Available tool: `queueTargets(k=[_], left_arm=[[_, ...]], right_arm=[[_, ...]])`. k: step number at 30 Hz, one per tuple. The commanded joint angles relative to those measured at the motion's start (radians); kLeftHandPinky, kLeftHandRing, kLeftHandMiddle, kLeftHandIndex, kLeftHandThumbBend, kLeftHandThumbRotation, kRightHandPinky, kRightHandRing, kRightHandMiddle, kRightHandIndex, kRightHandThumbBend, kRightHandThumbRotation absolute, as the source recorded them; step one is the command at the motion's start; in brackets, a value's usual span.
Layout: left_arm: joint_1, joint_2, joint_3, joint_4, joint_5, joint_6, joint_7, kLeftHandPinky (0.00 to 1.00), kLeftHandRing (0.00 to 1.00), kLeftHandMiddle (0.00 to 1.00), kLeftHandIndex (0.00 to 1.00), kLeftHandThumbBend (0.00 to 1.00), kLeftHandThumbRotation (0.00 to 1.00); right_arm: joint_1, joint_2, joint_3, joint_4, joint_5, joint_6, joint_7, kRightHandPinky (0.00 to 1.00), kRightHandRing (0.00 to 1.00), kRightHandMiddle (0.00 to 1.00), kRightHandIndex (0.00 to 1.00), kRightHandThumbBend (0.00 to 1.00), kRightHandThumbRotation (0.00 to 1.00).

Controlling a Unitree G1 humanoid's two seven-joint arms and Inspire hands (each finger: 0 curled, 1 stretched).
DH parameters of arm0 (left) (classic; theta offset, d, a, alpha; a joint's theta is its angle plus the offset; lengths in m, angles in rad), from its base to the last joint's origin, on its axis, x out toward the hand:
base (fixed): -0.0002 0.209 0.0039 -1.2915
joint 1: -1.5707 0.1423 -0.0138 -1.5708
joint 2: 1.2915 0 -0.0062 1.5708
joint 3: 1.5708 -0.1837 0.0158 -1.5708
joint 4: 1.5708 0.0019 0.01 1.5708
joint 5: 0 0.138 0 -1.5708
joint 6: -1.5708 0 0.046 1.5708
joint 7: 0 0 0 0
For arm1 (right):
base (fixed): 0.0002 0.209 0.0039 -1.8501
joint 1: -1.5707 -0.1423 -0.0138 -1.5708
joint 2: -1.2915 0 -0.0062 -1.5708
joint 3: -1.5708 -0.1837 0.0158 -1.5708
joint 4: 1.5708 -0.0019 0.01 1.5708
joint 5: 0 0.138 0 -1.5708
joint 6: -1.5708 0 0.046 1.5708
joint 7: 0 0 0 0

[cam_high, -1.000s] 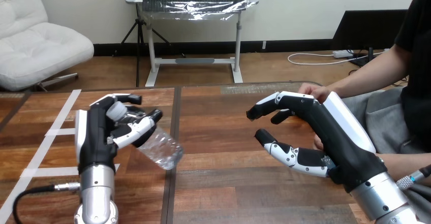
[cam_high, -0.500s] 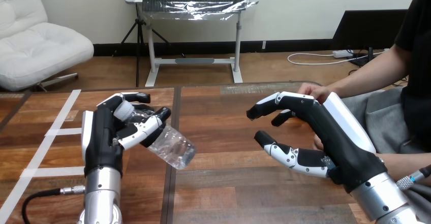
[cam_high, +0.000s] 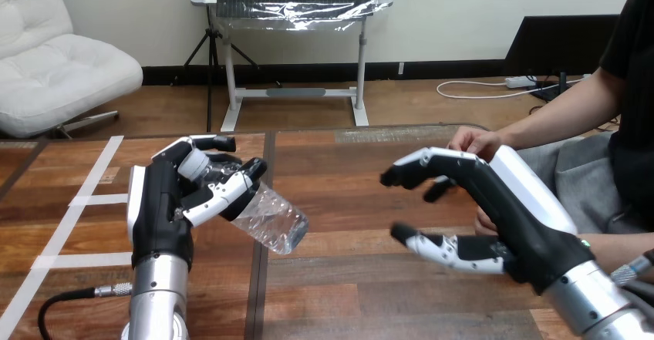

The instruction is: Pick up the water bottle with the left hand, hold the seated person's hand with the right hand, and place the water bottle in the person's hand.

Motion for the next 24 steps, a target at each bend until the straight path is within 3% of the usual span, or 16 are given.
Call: queueTargets(k=[1, 7, 12, 24], left_arm=[[-0.063, -0.024, 0.001, -0.228, -0.014, -0.014, -0.014, 0.36, 0.41, 0.45, 0.50, 0.62, 0.00], [-0.048, -0.031, -0.006, -0.253, 0.001, -0.010, -0.017, 0.36, 0.41, 0.45, 0.50, 0.60, 0.00], [-0.038, -0.037, -0.008, -0.267, 0.006, -0.008, -0.022, 0.36, 0.41, 0.45, 0.50, 0.60, 0.00], [-0.023, -0.048, -0.002, -0.281, 0.014, -0.011, -0.037, 0.36, 0.41, 0.45, 0.51, 0.59, 0.00]], right_arm=[[-0.096, -0.106, -0.107, -0.060, -0.016, 0.089, 0.049, 0.67, 0.77, 0.79, 0.74, 0.70, 0.00], [-0.104, -0.161, -0.133, -0.071, -0.049, 0.147, 0.085, 0.72, 0.81, 0.83, 0.78, 0.74, 0.00], [-0.117, -0.197, -0.151, -0.049, -0.051, 0.150, 0.097, 0.73, 0.82, 0.85, 0.80, 0.79, 0.00], [-0.147, -0.279, -0.161, -0.043, -0.109, 0.295, 0.168, 0.77, 0.88, 0.90, 0.85, 0.83, 0.00]])
